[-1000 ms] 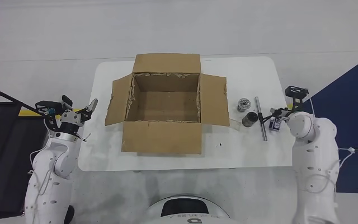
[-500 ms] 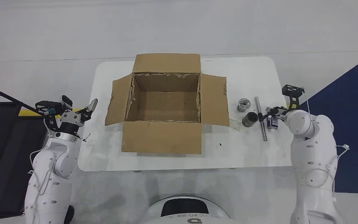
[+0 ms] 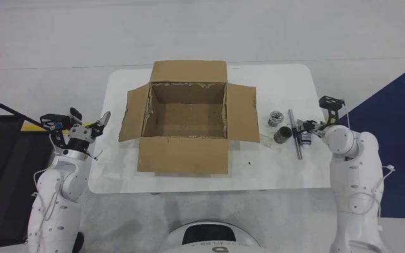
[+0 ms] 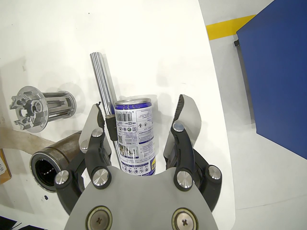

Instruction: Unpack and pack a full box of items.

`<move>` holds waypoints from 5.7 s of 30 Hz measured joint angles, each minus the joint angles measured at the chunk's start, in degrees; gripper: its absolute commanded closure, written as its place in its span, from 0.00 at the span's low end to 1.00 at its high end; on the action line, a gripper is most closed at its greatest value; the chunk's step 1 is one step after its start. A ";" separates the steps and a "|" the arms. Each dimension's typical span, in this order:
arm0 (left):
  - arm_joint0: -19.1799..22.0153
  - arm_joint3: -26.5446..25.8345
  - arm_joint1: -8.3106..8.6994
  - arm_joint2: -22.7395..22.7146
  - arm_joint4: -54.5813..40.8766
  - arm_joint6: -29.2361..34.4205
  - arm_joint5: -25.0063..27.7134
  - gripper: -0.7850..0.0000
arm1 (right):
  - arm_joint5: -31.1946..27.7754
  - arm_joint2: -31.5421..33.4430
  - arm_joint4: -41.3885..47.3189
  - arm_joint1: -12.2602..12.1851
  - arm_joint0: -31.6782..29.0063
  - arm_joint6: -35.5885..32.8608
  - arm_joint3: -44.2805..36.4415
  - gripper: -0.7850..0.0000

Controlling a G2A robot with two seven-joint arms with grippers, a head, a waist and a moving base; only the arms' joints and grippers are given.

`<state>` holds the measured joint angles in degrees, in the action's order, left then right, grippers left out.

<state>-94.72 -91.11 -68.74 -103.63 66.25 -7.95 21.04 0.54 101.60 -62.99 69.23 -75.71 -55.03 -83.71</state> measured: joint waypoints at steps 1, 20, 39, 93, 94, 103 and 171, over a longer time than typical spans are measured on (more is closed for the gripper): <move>0.00 0.00 0.00 0.00 0.00 0.00 0.00 0.00 | 0.02 0.09 0.26 -0.04 -0.24 0.08 -0.43 0.00; 0.00 0.00 0.00 0.00 0.00 0.00 0.00 0.00 | -1.67 1.20 5.75 -0.81 -2.27 1.18 -3.60 0.00; 0.00 0.00 0.00 0.00 0.00 0.00 0.00 0.00 | -9.74 -8.98 13.12 0.03 -8.96 14.63 -29.48 0.00; 0.00 0.00 0.00 0.00 0.00 0.00 0.00 0.00 | -26.61 -69.31 30.65 15.13 44.25 -14.76 20.71 0.00; 0.00 0.00 0.00 0.00 0.00 0.00 0.00 0.00 | -27.84 -69.38 31.44 15.11 44.18 -15.46 20.57 0.00; 0.00 0.00 0.00 0.00 0.00 0.00 0.00 0.00 | -31.90 -67.78 33.93 14.15 43.98 -16.22 19.77 0.00; 0.00 0.00 0.00 0.00 0.00 0.00 0.00 0.00 | -41.69 -84.19 22.35 16.06 48.31 10.61 37.76 0.41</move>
<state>-94.72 -91.11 -68.74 -103.63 66.25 -7.95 21.04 -41.15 17.41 -40.64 85.30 -27.40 -44.42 -45.96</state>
